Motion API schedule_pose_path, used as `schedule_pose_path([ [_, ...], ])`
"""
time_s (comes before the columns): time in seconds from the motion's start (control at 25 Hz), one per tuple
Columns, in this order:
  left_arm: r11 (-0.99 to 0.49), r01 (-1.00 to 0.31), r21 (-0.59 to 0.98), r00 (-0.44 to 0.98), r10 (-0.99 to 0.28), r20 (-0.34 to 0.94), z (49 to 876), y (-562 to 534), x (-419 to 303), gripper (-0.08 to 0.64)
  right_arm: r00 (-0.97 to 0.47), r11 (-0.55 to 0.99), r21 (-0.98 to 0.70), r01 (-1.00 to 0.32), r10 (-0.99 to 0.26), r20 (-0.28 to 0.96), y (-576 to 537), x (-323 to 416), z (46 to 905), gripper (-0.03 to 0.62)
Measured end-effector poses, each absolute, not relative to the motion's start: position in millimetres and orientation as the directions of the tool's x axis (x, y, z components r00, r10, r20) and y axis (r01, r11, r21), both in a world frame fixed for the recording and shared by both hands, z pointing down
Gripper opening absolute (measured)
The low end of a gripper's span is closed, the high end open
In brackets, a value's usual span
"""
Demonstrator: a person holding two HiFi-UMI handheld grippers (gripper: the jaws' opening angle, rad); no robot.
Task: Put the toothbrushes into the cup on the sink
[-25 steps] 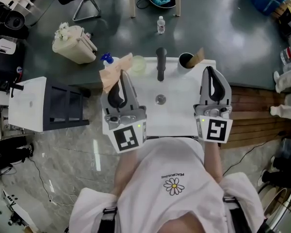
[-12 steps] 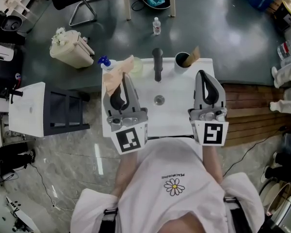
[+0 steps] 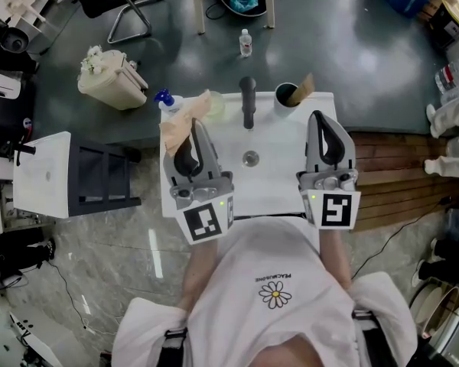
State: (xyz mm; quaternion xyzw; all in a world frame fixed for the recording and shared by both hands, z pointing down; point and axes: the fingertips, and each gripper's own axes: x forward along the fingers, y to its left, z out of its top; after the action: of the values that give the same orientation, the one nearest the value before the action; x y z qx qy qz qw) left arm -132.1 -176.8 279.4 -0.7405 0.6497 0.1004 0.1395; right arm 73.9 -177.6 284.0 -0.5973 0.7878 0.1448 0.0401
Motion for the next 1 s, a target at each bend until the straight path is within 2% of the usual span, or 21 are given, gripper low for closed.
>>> schedule_pose_path([
  [0.24,-0.110,-0.991,-0.078,0.130,-0.938,-0.322,283,-187,-138,0.038,-0.271,0.234,0.174,-0.956,-0.934,-0.234,-175,77,285,0.012],
  [0.76,-0.179,-0.984,-0.007,0.179,-0.983,-0.046,359,-267,-142,0.038,-0.225,0.186,0.189,-0.964,-0.951,-0.214,-171,96,291,0.012],
  [1.0,-0.176,-0.984,-0.038,0.175,-0.983,0.048,396,-288,-137,0.038,-0.212,0.174,0.184,-0.967,-0.955,-0.209,-168,103,293,0.012],
])
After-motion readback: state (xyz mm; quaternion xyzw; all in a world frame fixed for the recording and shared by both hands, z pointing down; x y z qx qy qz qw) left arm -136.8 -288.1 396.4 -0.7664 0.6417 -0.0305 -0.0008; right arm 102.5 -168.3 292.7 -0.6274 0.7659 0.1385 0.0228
